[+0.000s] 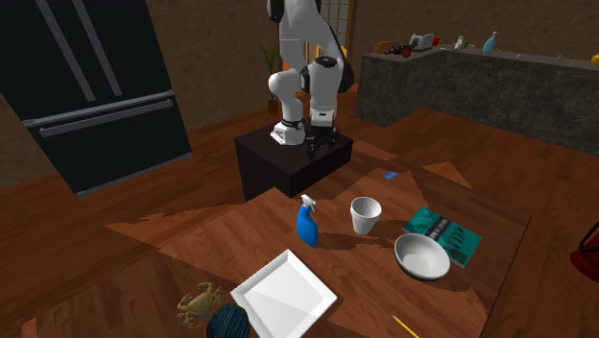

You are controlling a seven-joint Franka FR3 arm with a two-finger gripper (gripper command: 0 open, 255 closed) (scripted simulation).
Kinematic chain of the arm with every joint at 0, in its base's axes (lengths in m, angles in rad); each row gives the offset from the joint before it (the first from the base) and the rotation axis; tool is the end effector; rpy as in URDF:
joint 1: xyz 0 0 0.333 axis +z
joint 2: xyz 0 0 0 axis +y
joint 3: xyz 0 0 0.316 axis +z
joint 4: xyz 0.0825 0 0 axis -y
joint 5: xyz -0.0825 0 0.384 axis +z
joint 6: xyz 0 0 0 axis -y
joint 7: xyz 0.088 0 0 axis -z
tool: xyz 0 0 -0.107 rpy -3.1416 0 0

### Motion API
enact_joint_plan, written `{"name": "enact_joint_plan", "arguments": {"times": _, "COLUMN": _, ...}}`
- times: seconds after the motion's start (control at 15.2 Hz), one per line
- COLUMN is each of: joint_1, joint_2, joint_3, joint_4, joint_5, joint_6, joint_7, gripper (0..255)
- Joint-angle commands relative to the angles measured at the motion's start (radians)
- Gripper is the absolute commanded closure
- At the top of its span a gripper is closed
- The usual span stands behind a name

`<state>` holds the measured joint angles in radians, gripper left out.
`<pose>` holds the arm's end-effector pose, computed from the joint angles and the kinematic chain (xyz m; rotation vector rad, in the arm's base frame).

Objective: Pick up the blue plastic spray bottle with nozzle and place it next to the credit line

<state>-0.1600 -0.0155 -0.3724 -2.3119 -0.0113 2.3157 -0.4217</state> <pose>0.4390 -0.2590 0.3513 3.1265 -0.1614 0.0234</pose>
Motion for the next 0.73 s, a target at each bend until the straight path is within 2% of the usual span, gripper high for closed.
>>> {"name": "enact_joint_plan", "arguments": {"times": 0.0, "joint_1": -0.012, "joint_2": 0.078, "joint_3": -0.014, "joint_4": 0.042, "joint_5": 0.039, "joint_6": 0.031, "joint_7": -0.052, "gripper": 0}}
{"name": "enact_joint_plan", "arguments": {"times": 0.46, "joint_1": -0.101, "joint_2": 0.349, "joint_3": -0.011, "joint_4": 0.238, "joint_5": 0.187, "joint_6": 0.079, "joint_7": -0.22, "gripper": 0}}
{"name": "enact_joint_plan", "arguments": {"times": 0.66, "joint_1": -0.138, "joint_2": 0.428, "joint_3": 0.002, "joint_4": 0.308, "joint_5": 0.221, "joint_6": 0.081, "joint_7": -0.257, "gripper": 0}}
